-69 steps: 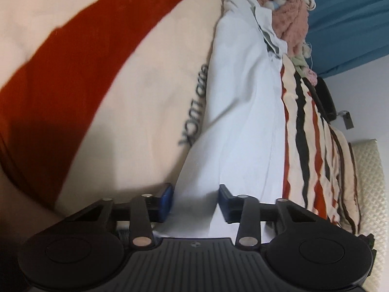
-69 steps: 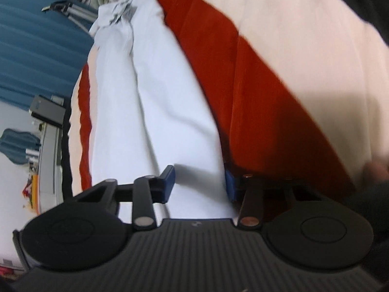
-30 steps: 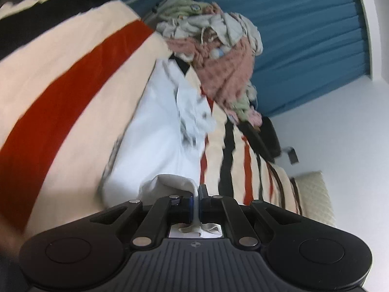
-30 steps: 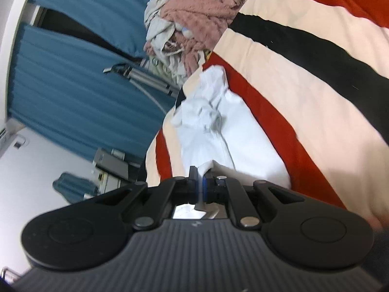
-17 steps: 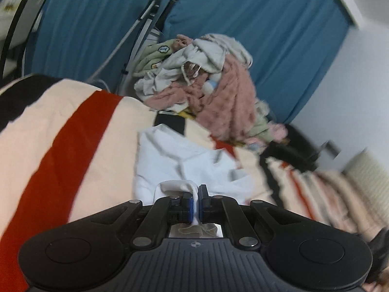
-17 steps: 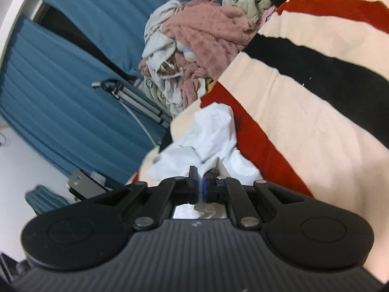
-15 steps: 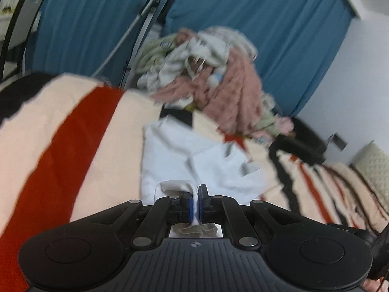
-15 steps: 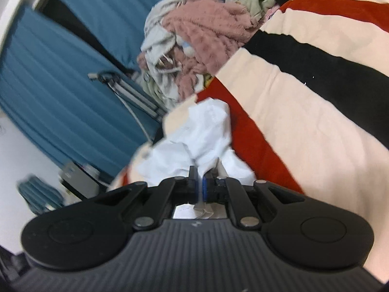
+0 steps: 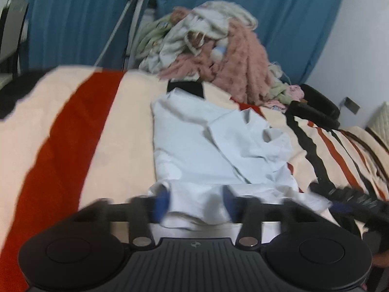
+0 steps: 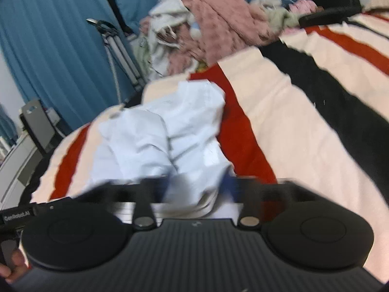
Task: Fold clothes
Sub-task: 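Raise both grippers away from the folded white T-shirt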
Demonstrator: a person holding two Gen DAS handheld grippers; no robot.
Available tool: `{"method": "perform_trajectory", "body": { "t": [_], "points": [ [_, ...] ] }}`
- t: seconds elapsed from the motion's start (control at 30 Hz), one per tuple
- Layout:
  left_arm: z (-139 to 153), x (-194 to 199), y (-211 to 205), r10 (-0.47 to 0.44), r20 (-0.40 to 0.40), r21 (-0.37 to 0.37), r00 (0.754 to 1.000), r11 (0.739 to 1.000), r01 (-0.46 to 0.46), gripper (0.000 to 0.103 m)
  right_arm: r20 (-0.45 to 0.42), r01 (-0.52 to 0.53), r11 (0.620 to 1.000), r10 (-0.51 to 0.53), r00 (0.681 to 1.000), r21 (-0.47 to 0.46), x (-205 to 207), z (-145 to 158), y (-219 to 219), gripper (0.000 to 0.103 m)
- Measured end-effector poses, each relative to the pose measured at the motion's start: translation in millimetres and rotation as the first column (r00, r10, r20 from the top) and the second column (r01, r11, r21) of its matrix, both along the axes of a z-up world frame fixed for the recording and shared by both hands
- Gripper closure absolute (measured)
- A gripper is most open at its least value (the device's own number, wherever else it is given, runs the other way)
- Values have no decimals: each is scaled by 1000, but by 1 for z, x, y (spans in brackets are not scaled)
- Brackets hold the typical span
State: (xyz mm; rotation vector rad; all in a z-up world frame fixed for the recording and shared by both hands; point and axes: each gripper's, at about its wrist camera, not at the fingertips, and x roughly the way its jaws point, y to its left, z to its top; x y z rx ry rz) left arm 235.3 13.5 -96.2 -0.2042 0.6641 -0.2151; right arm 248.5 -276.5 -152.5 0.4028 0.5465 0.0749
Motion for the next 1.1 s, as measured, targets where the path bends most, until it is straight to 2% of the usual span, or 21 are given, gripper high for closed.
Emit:
{"method": "perform_trajectory", "body": {
  "t": [0.07, 0.17, 0.47, 0.67, 0.83, 0.93, 1.0, 1.1],
  "points": [
    [9, -16, -2, -4, 28, 11, 1000, 1000, 4, 27, 50, 2, 1000, -1, 999, -15, -15, 11, 1, 11],
    [23, -42, -4, -12, 66, 22, 998, 1000, 10, 22, 82, -5, 999, 8, 997, -41, -38, 26, 4, 11],
    [51, -115, -12, -53, 148, 68, 988, 997, 43, 21, 181, -21, 993, 42, 982, -117, -116, 55, 15, 11],
    [51, -150, -18, -57, 163, 65, 985, 997, 47, 21, 203, -11, 990, 40, 978, -141, -152, 54, 22, 11],
    [43, -164, -24, -73, 134, 68, 988, 996, 64, 21, 223, -10, 989, 43, 974, -148, -158, 55, 25, 11],
    [34, -166, -20, -59, 61, -3, 996, 998, 60, 21, 225, 3, 989, 30, 974, -149, -155, 55, 24, 11],
    [25, -167, -13, -73, -8, -98, 997, 993, 72, 20, 215, 16, 990, 15, 977, -143, -153, 54, 22, 11],
    [5, -168, -5, -108, -123, -239, 987, 968, 76, 20, 197, 40, 991, -13, 980, -130, -151, 52, 18, 11]
  ]
}}
